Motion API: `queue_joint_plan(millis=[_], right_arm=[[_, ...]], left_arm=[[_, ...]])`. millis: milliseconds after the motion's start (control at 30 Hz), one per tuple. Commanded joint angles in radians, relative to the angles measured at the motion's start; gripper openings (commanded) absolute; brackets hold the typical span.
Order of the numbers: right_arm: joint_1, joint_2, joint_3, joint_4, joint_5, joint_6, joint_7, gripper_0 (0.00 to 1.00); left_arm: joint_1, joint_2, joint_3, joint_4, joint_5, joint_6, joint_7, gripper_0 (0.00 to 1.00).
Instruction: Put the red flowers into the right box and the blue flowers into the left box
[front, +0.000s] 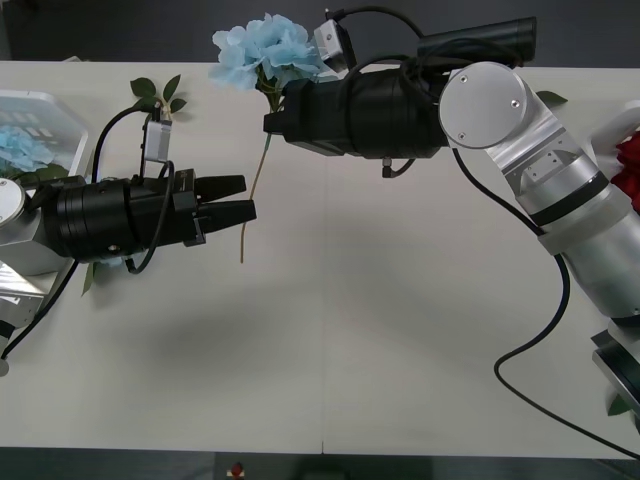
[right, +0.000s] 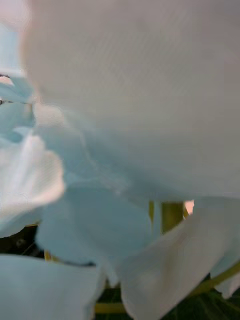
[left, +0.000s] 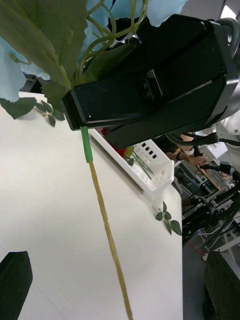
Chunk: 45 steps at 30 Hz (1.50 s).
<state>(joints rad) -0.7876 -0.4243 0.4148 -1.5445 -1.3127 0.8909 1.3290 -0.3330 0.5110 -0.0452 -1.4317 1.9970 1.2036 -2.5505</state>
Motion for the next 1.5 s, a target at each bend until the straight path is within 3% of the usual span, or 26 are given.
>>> queue_joint_plan(millis=[33, 667, 700, 767, 800, 833, 867, 1500], right_arm=[[0.010, 0.021, -0.021, 0.004, -0.049, -0.035, 0.096, 0.00], [0.008, 0.042, -0.019, 0.060, -0.192, -0.110, 0.256, 0.00], [0.010, 0.041, -0.017, 0.060, -0.191, -0.110, 0.257, 0.00], [0.010, 0.042, -0.017, 0.060, -0.191, -0.110, 0.260, 0.00], [0.010, 0.042, -0.017, 0.060, -0.191, -0.110, 0.262, 0.00], [0.010, 0.042, -0.016, 0.061, -0.192, -0.110, 0.263, 0.00], [0.010, 0.042, -0.014, 0.061, -0.191, -0.110, 0.265, 0.00], [0.010, 0.041, -0.016, 0.061, -0.207, -0.112, 0.280, 0.00]], left_arm=[[0.017, 0.003, 0.025, -0.012, 0.012, -0.002, -0.045, 1.00], [0.017, -0.177, 0.025, -0.009, -0.164, -0.002, -0.016, 0.98], [0.017, -0.184, 0.025, -0.009, -0.170, -0.004, -0.013, 0.88], [0.017, -0.189, 0.025, -0.009, -0.173, -0.004, -0.010, 0.42], [0.017, -0.189, 0.025, -0.010, -0.175, -0.006, -0.008, 0.29], [0.019, -0.189, 0.025, -0.009, -0.175, -0.004, -0.008, 0.03], [0.019, -0.187, 0.025, -0.010, -0.173, -0.004, -0.007, 0.00], [0.019, -0.157, 0.080, -0.010, -0.169, -0.006, 0.015, 0.00]])
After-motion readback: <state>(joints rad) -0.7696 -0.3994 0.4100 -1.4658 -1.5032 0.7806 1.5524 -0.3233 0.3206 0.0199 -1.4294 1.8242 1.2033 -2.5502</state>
